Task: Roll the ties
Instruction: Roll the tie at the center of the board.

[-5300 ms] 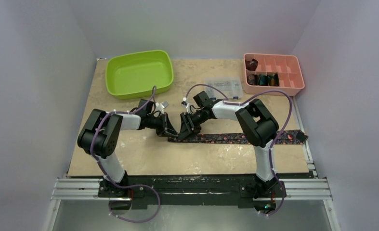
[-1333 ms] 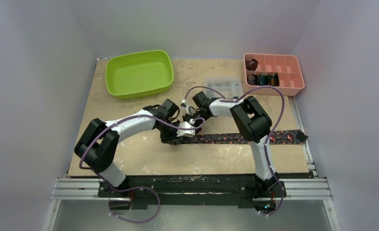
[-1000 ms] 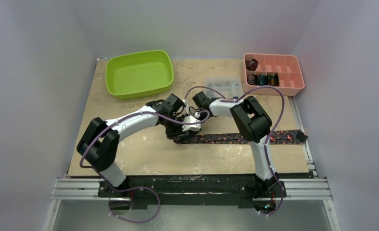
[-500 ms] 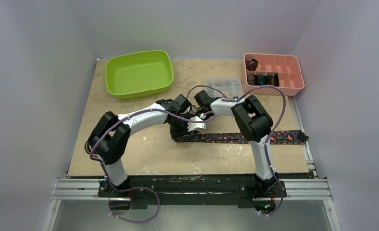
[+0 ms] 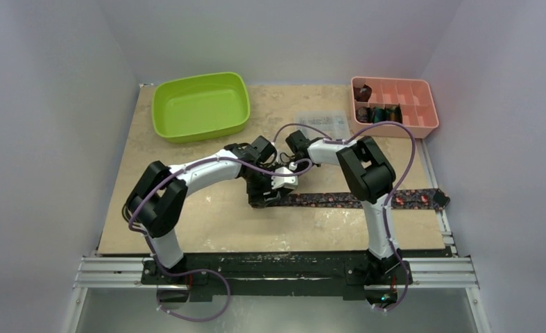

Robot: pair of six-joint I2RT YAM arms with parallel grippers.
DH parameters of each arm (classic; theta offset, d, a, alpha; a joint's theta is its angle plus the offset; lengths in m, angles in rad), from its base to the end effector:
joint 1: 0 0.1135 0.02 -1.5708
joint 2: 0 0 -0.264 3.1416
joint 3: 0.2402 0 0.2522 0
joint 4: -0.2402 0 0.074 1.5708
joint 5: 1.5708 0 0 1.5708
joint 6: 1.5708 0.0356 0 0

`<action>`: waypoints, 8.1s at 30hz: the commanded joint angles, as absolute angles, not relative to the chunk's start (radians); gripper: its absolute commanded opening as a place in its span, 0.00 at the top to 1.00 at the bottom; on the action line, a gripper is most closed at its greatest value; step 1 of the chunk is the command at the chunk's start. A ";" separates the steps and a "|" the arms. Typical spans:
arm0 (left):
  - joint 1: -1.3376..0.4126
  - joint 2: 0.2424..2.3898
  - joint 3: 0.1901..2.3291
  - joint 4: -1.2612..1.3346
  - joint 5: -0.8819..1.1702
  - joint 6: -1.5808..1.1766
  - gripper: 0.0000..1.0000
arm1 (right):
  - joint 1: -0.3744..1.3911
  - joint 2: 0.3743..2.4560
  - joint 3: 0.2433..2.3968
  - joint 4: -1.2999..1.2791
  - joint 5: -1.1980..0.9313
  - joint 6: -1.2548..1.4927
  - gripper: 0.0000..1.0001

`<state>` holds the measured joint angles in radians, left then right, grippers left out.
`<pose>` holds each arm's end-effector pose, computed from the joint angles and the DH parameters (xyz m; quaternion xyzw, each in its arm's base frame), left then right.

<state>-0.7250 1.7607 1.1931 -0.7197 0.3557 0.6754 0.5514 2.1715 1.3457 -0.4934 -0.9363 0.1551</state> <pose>0.2453 -0.2339 0.1886 0.6470 0.7290 -0.1785 0.1347 0.3283 0.2356 0.0998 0.2298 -0.8569 -0.4588 0.0498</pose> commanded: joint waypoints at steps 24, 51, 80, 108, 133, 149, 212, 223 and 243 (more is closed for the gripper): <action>-0.565 1.507 0.622 0.337 0.707 0.357 0.02 | 0.374 2.151 1.292 -0.798 -0.810 -0.228 1.00; -0.706 1.628 0.682 0.295 0.619 0.444 0.63 | 0.374 2.188 1.313 -0.747 -0.816 -0.168 1.00; -0.784 1.785 0.823 0.131 0.513 0.475 0.71 | 0.372 2.114 1.368 -0.798 -0.903 -0.126 0.88; -0.785 1.815 0.876 0.012 0.506 0.575 0.66 | 0.362 2.044 1.296 -0.768 -0.965 -0.057 0.78; -0.826 1.813 0.951 0.103 0.532 0.428 0.16 | 0.328 2.030 1.266 -0.722 -0.825 -0.097 1.00; -0.839 1.853 0.926 0.069 0.442 0.447 0.66 | 0.312 1.984 1.262 -0.776 -0.911 -0.094 0.73; -0.781 1.730 0.735 0.330 0.528 0.338 0.40 | 0.303 2.070 1.190 -0.664 -0.710 -0.074 1.00; -0.802 1.745 0.809 0.374 0.564 0.276 0.54 | 0.314 2.047 1.155 -0.593 -0.707 -0.042 1.00; -0.887 1.913 0.913 0.324 0.479 0.308 0.60 | 0.314 2.004 1.122 -0.587 -0.759 -0.062 1.00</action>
<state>-0.8665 1.8477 0.9108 0.3443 0.5148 0.2752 0.2920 2.0148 1.1419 -0.6693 -0.8459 -0.0154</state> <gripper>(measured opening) 0.405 0.008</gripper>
